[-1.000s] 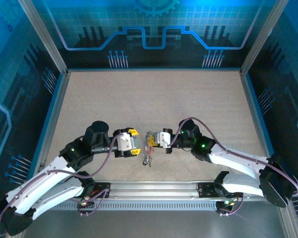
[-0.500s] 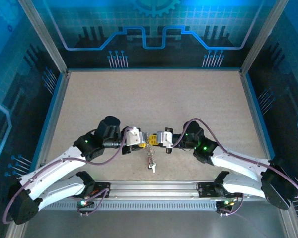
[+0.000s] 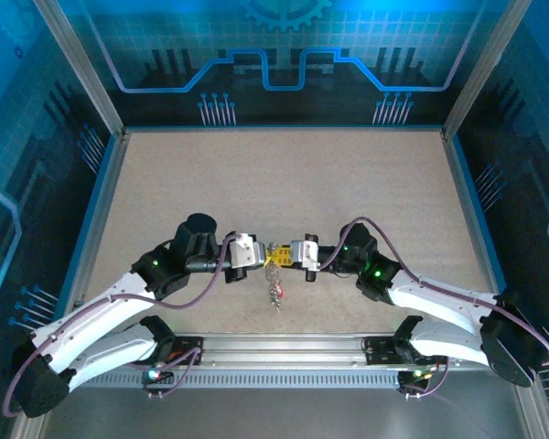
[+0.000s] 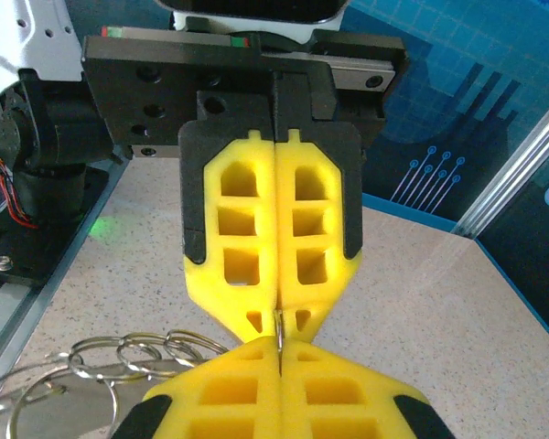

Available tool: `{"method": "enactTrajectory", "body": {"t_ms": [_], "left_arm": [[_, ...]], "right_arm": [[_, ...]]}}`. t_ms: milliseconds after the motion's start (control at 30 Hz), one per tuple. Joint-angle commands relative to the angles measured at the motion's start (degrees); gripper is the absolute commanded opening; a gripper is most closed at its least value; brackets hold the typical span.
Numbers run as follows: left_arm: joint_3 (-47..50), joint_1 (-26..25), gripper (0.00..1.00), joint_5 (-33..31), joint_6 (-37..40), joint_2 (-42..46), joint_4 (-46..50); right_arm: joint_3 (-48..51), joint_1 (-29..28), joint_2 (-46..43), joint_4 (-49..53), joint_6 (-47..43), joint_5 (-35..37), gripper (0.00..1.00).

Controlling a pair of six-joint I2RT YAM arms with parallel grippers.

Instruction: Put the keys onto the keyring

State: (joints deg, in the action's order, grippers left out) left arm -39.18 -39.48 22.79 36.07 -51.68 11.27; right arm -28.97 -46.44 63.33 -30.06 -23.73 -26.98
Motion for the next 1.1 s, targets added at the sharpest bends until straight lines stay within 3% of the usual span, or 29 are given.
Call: {"method": "enactTrajectory", "body": {"t_ms": [0, 133, 167, 233, 367, 533, 733, 1067], "left_arm": [[-0.2, 0.3, 0.00, 0.9, 0.2, 0.7, -2.5], [-1.9, 0.3, 0.00, -1.3, 2.6, 0.8, 2.0], [-2.4, 0.3, 0.00, -2.0, 3.8, 0.7, 3.1], [-4.9, 0.2, 0.00, -4.4, 5.4, 0.1, 6.8], [-10.7, -0.8, 0.00, -8.8, 7.7, -1.2, 15.9], [-16.2, -2.8, 0.00, -12.9, 11.2, -4.0, 24.4], [-21.5, -3.7, 0.00, -13.2, 11.8, -8.5, 32.7], [-25.2, -4.1, 0.00, -11.3, 9.5, -11.6, 34.6]], "right_arm": [[-0.4, 0.1, -0.1, -3.5, 0.7, -1.3, 0.00], [-1.9, 0.1, -0.5, 1.7, -1.3, -0.5, 0.00], [-3.0, 0.0, -0.7, 5.0, -2.7, -0.4, 0.03], [-5.8, -0.1, -0.7, 12.7, -5.1, 1.5, 0.21], [-8.1, -0.1, -0.5, 18.7, -6.5, 3.8, 0.26], [-8.9, -0.2, 0.8, 18.4, -4.6, 3.9, 0.30], [-9.0, -0.2, 1.4, 15.7, -2.3, 3.5, 0.31], [-7.5, -0.3, 3.5, 9.7, 3.0, -1.0, 0.27]]}}
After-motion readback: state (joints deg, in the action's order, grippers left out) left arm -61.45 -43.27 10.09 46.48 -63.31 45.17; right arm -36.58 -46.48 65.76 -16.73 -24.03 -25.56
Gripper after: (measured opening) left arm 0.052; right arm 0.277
